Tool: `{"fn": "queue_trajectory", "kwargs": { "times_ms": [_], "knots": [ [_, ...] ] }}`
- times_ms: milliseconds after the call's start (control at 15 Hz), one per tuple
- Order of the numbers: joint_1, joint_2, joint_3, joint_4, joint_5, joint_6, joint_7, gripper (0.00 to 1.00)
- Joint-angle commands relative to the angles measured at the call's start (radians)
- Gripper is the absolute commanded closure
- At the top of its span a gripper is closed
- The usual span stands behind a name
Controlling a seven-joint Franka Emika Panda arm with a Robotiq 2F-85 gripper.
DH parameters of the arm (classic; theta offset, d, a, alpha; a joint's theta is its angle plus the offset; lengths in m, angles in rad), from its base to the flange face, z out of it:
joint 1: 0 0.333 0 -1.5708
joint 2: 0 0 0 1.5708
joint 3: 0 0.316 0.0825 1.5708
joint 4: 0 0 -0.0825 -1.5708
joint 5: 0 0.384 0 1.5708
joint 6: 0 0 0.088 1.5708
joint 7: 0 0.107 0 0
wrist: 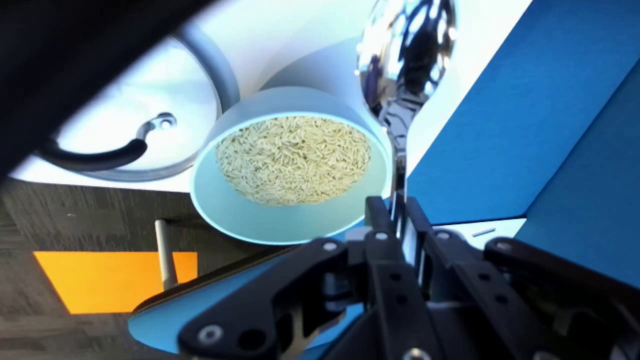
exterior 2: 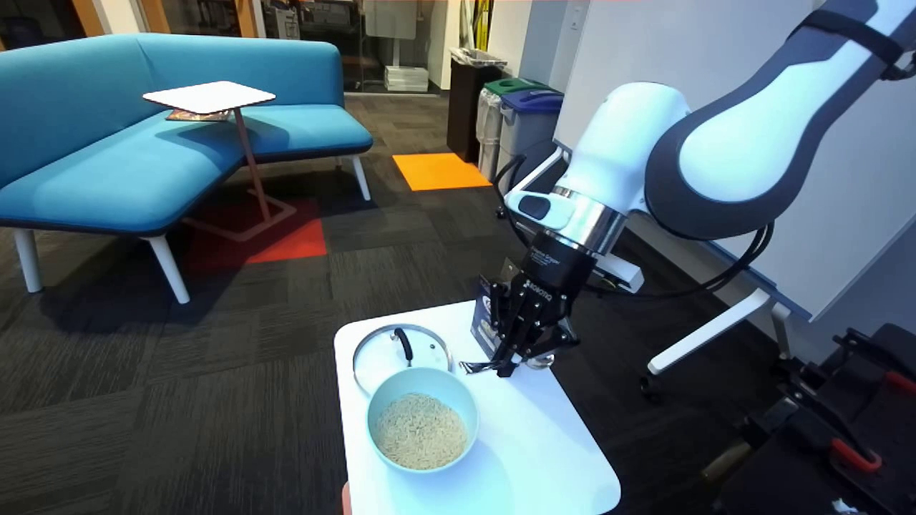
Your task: Remove the silver spoon from the bowl and put it on the table.
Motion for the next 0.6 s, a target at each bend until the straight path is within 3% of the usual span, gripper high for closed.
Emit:
{"fn": "queue_trajectory", "kwargs": {
  "times_ms": [0, 533],
  "knots": [
    [0.053, -0.066, -0.063, -0.030, -0.005, -0.020, 0.109, 0.97],
    [0.191, -0.054, -0.233, -0.026, -0.016, 0.020, 0.317, 0.97]
  ]
}}
